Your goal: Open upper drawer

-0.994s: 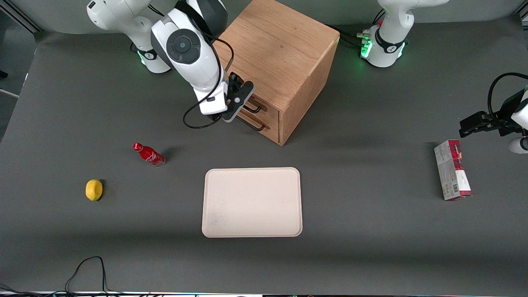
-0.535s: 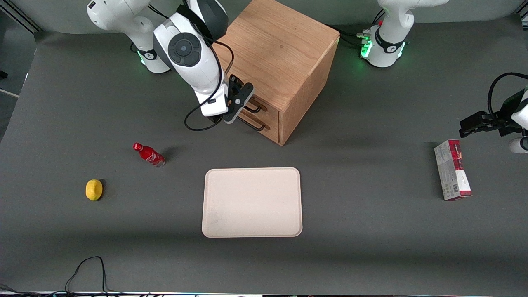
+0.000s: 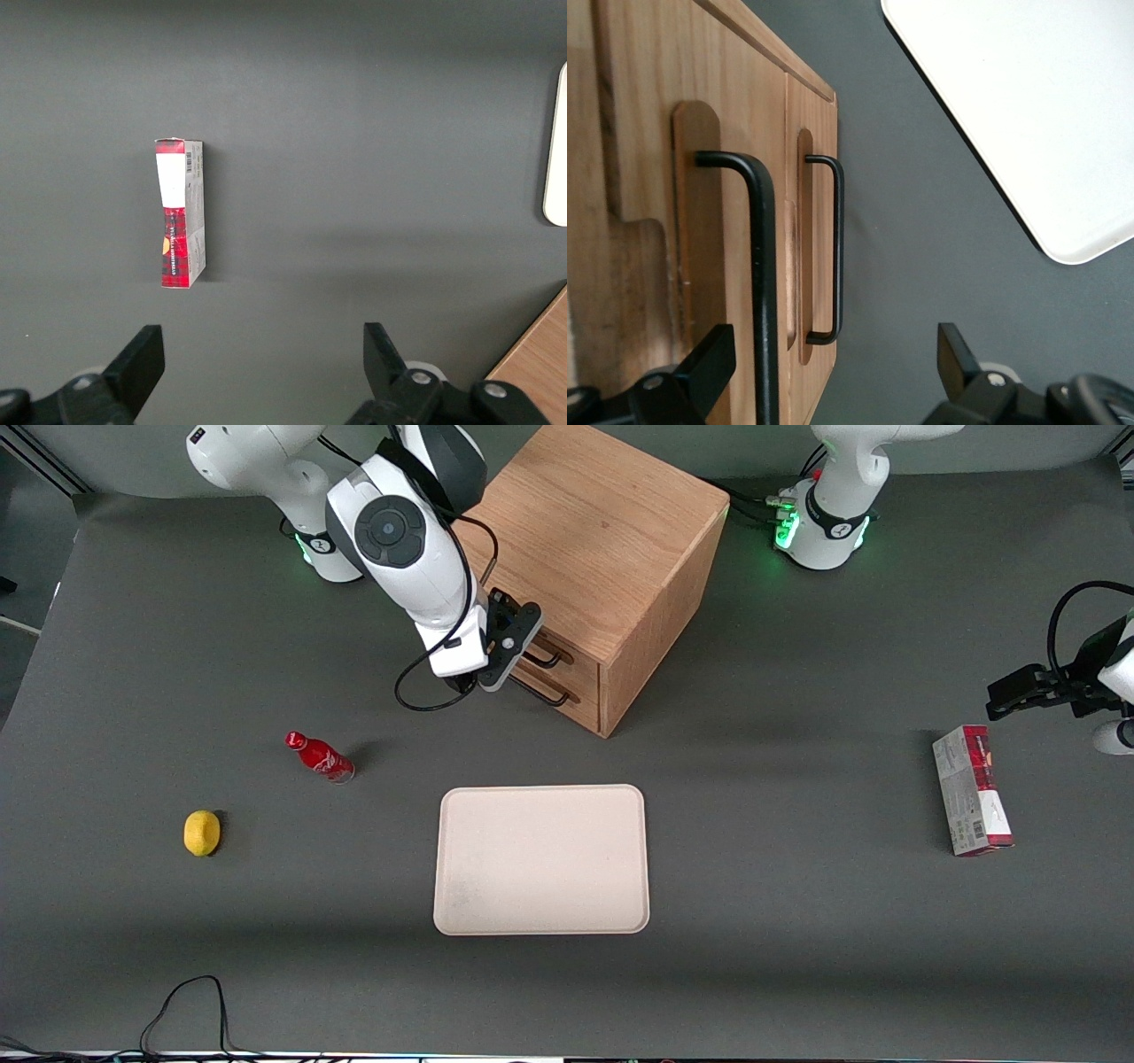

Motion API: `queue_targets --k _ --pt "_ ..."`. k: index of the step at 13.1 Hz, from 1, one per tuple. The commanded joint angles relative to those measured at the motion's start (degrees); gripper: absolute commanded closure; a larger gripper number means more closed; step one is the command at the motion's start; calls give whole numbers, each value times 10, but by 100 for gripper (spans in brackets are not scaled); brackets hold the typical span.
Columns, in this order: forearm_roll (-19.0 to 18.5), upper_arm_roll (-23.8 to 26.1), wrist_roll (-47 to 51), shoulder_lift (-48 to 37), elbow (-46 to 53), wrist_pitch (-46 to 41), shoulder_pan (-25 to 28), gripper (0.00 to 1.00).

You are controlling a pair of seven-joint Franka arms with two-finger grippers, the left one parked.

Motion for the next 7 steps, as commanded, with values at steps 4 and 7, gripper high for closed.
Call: queue_targets --k 4,7 --pt "5 -4 -15 -4 -57 60 18 0" --pt "5 -4 -16 -1 -57 65 25 0"
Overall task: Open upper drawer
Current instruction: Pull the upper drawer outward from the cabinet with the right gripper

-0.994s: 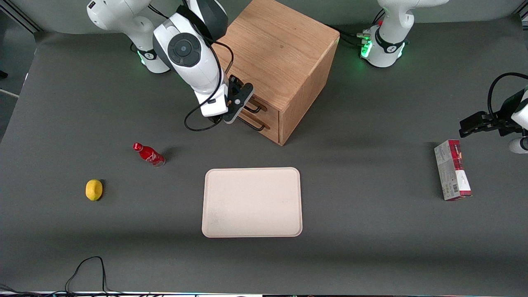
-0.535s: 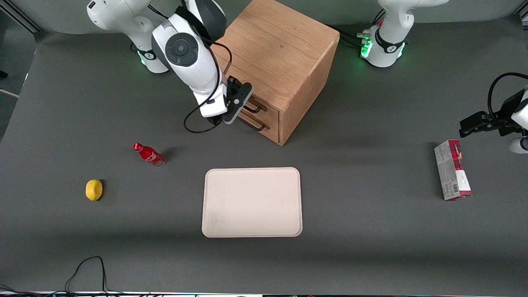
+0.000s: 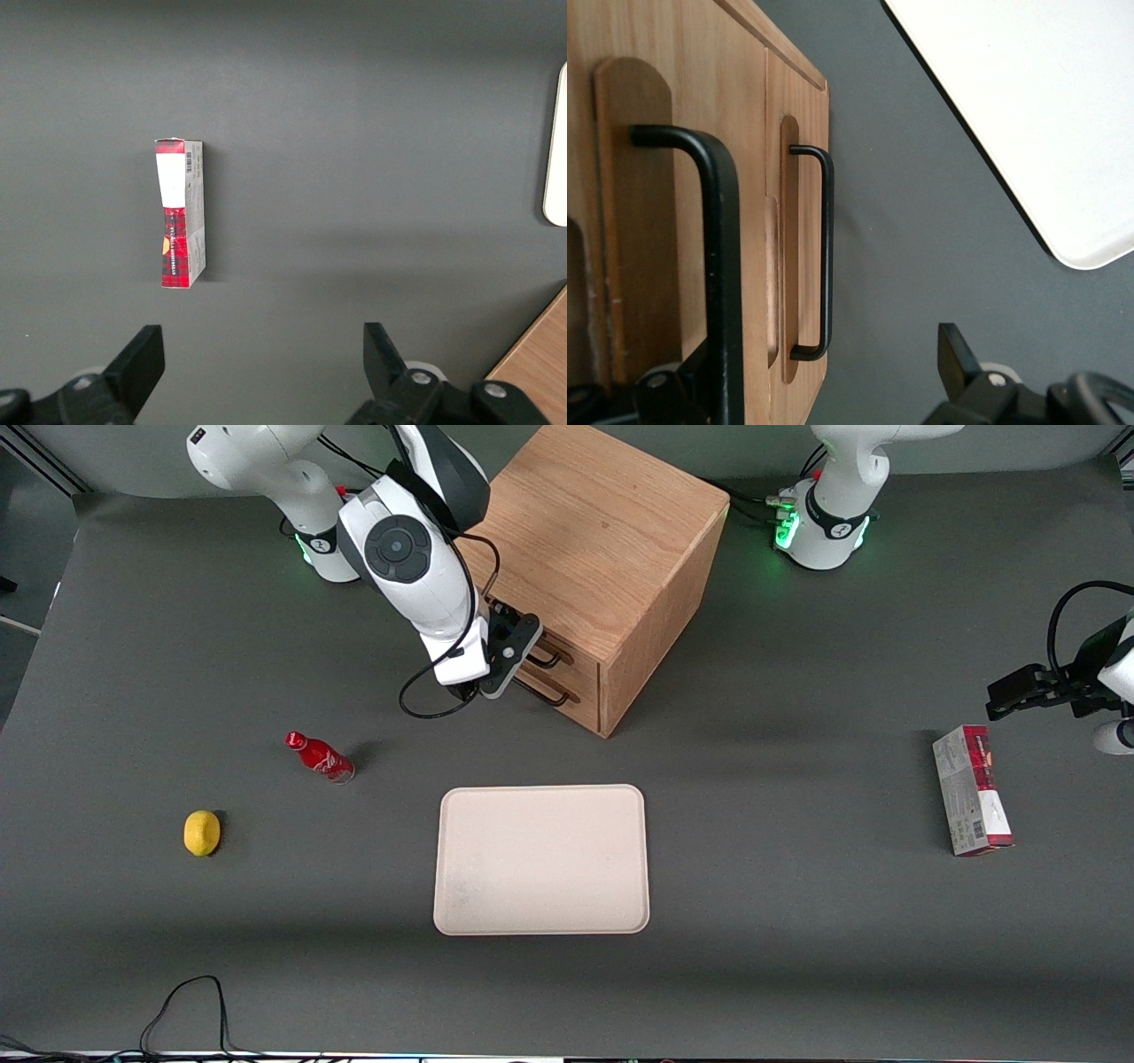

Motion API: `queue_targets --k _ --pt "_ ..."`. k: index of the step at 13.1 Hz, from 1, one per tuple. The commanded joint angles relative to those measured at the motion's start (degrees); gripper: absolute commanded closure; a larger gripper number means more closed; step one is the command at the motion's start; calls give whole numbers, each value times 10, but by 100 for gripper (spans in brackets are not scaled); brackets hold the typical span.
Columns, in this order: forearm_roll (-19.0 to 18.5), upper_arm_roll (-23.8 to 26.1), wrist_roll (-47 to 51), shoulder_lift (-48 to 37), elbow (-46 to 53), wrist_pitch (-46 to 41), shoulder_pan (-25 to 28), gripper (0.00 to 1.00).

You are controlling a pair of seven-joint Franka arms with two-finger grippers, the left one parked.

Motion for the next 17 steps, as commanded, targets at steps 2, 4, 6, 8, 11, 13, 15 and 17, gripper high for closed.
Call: queue_targets --k 2,4,6,8,11,13,15,17 --pt "0 -5 -10 8 -9 22 17 0" --pt "0 -5 -12 16 -9 33 17 0" --pt "0 -6 -10 15 -6 32 13 0" --pt "0 -18 -12 16 1 32 8 0" --pt "0 -37 -13 21 14 27 7 0" --pt "0 -40 -14 29 23 27 5 0" --pt "0 -44 -34 40 33 27 -6 0" --pt "0 -56 -54 47 40 26 -15 0"
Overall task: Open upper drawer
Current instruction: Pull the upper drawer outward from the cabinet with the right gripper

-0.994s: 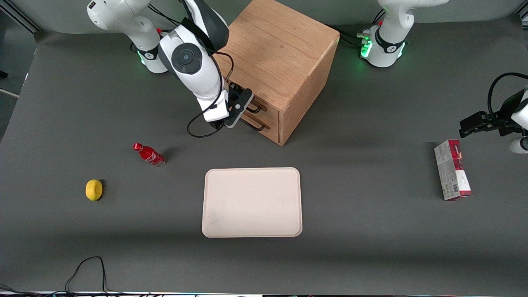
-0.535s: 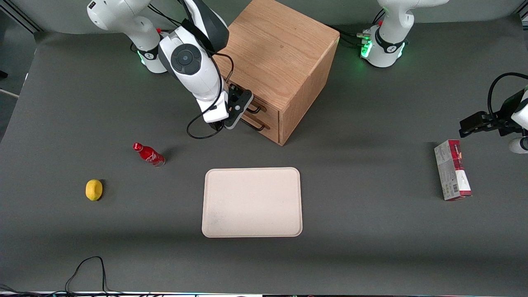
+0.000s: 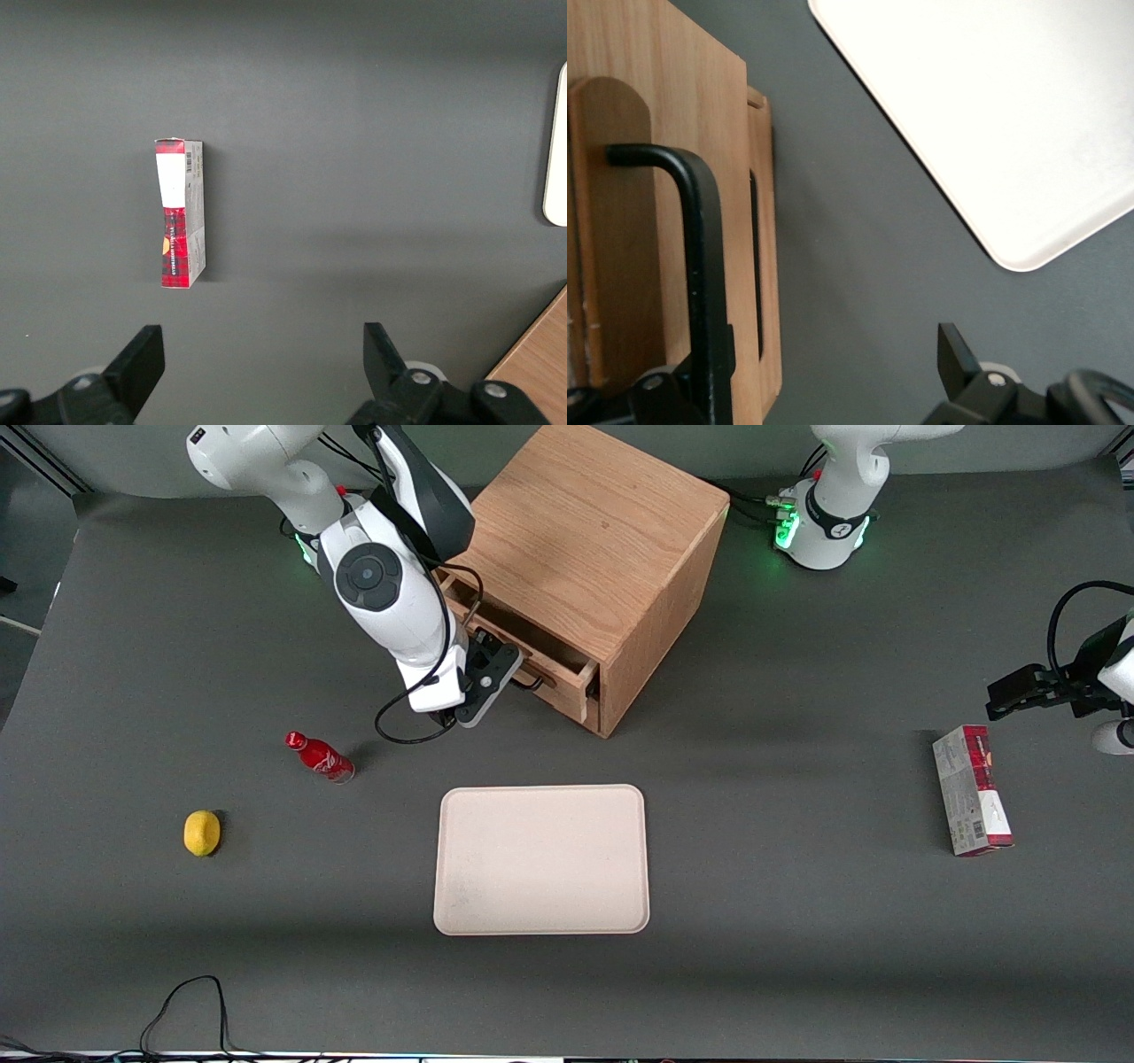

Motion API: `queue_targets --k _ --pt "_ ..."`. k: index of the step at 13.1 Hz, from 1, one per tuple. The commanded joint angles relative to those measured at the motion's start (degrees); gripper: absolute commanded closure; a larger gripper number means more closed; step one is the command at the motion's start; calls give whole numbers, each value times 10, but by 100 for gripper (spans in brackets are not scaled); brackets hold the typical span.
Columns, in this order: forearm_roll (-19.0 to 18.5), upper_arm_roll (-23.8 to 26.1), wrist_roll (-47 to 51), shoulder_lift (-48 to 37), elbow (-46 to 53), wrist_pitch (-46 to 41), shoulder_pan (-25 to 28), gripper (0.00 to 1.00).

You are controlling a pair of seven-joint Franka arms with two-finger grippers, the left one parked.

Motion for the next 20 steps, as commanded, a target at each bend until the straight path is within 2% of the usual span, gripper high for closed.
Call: queue_targets --k 1,8,13,20 --pt "-1 -11 -30 29 30 6 -19 0" --pt "-1 -11 -46 66 96 -42 -64 0" --pt "-2 -11 -50 94 162 -119 -83 0" --pt "-2 -11 -104 116 187 -121 -122 0"
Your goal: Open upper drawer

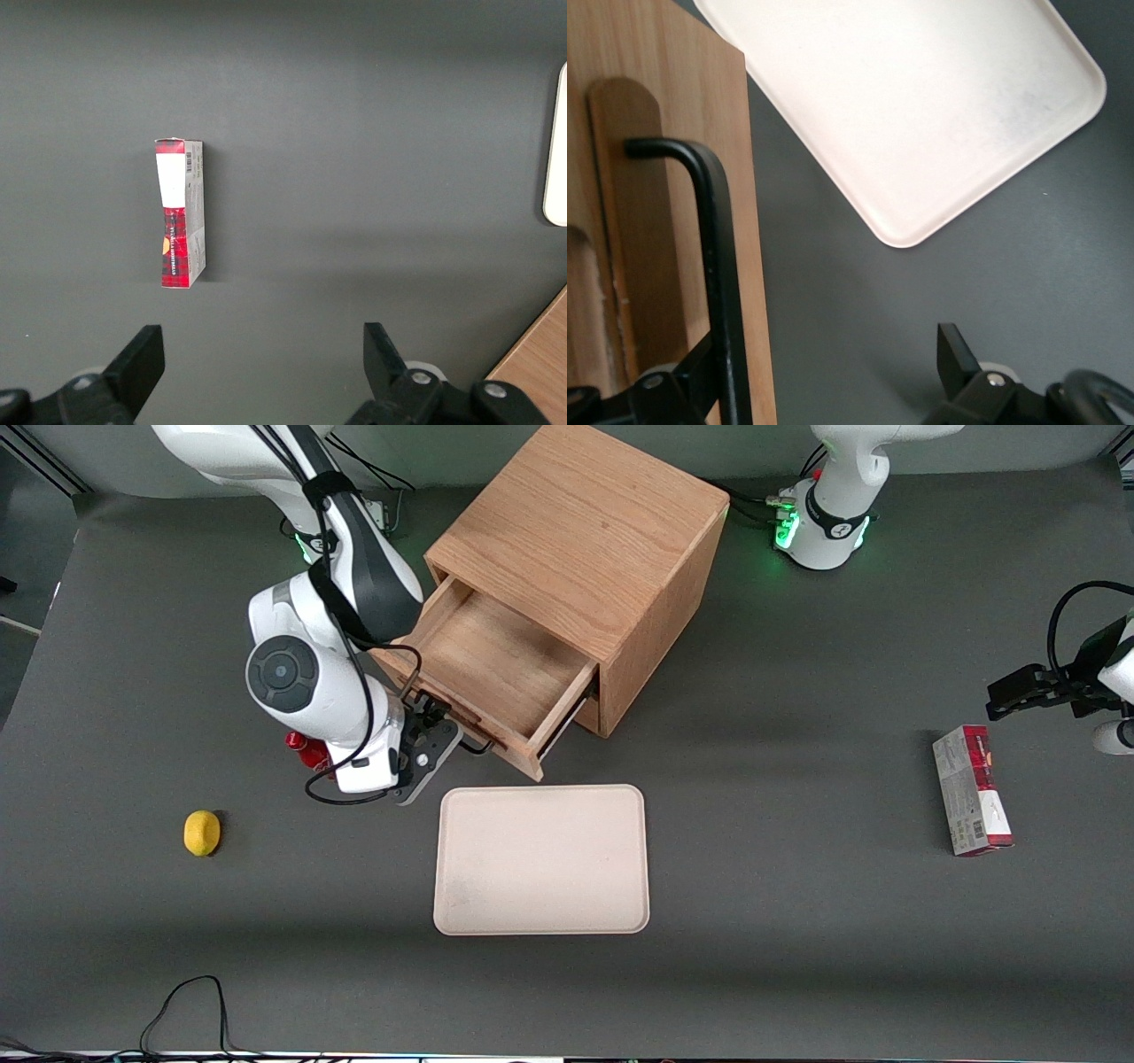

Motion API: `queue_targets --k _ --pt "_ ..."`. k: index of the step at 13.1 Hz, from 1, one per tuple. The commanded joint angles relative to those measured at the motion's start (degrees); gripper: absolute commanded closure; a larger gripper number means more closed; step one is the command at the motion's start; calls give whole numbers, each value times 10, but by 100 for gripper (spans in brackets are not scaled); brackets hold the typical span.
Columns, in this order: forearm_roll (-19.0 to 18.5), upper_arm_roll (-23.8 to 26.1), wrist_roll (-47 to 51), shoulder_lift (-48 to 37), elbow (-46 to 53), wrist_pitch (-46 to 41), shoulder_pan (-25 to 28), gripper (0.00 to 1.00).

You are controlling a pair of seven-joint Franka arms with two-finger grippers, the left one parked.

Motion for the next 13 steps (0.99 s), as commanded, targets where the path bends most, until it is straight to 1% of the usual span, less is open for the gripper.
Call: queue_targets --k 1,5,8,13 --pt "-1 -2 -24 27 41 -14 -17 0" --pt "-3 -2 -25 35 56 -14 -28 0" --pt "-20 -2 -26 46 71 -14 -31 0" --pt "-21 -2 -41 71 102 -14 -60 0"
